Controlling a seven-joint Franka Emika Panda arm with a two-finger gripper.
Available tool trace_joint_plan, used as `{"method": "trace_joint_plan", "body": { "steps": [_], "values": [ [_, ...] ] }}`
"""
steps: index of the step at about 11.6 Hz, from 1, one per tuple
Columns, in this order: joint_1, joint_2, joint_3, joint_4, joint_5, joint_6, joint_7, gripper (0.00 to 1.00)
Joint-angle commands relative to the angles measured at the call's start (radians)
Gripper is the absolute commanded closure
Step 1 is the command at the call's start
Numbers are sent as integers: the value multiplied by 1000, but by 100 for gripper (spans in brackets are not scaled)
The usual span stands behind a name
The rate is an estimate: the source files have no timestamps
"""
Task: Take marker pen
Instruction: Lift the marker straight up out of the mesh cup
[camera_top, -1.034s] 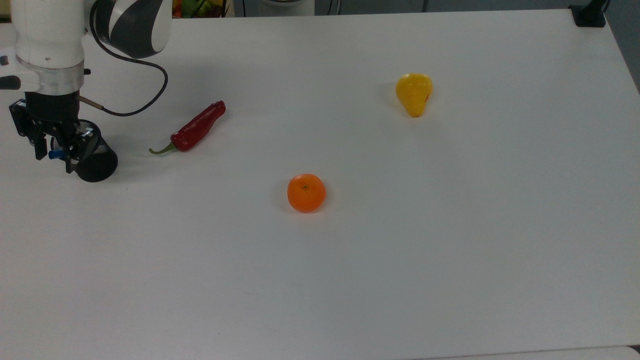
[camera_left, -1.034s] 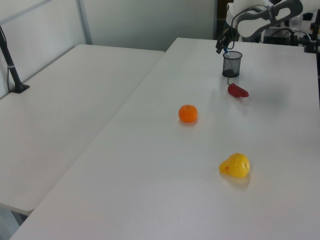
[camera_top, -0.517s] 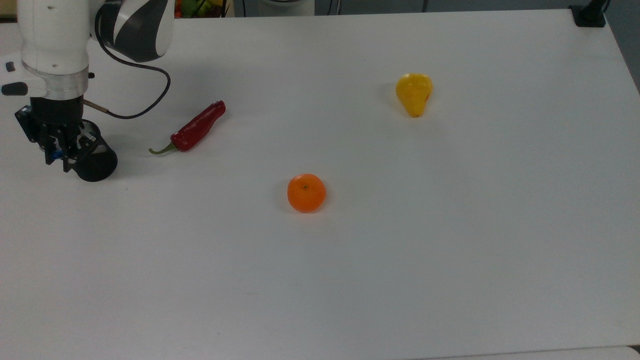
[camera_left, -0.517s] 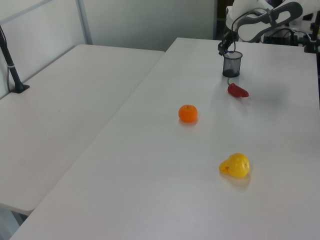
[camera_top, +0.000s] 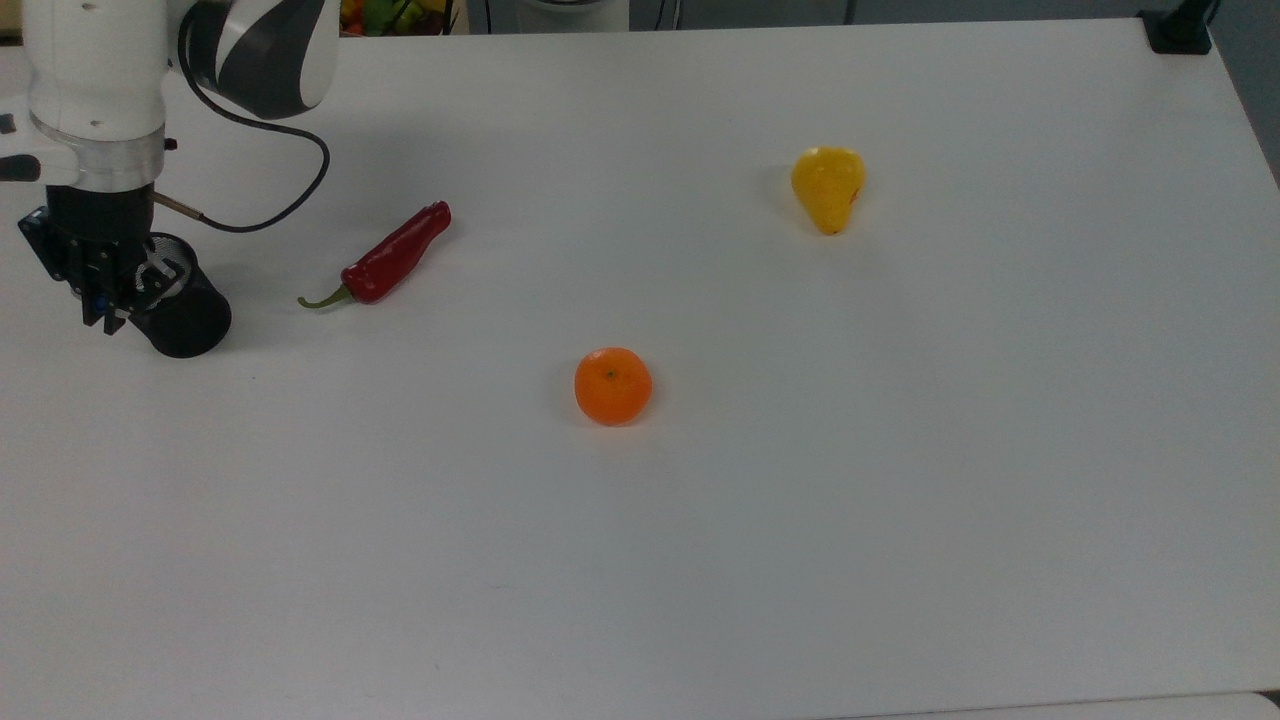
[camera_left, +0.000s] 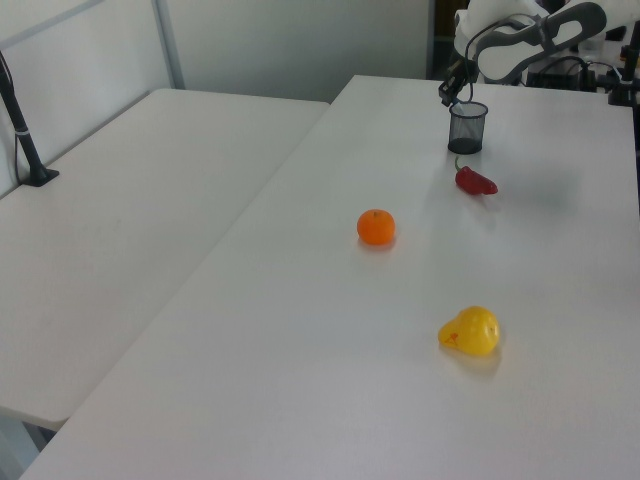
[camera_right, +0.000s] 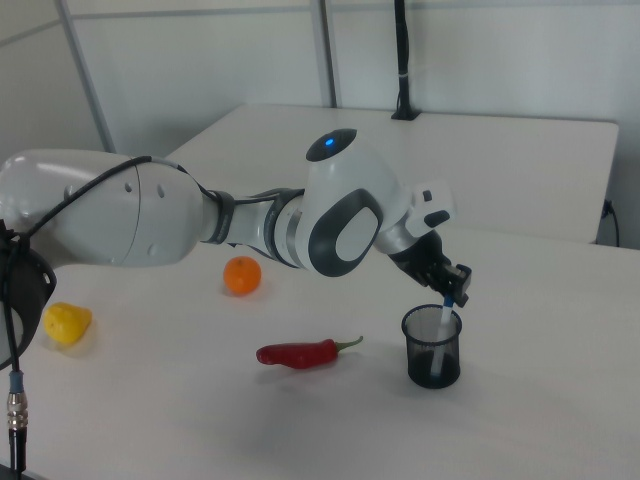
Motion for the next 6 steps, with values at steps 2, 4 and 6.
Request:
{"method": "trace_joint_plan", "body": {
  "steps": [2, 4, 6],
  "values": [
    [-6, -102, -1, -33, -17, 11, 23, 94],
    [-11, -151, 2, -43, -9, 10, 25, 94],
    [-13, -204, 13, -50, -5, 4, 25, 94]
  ]
}}
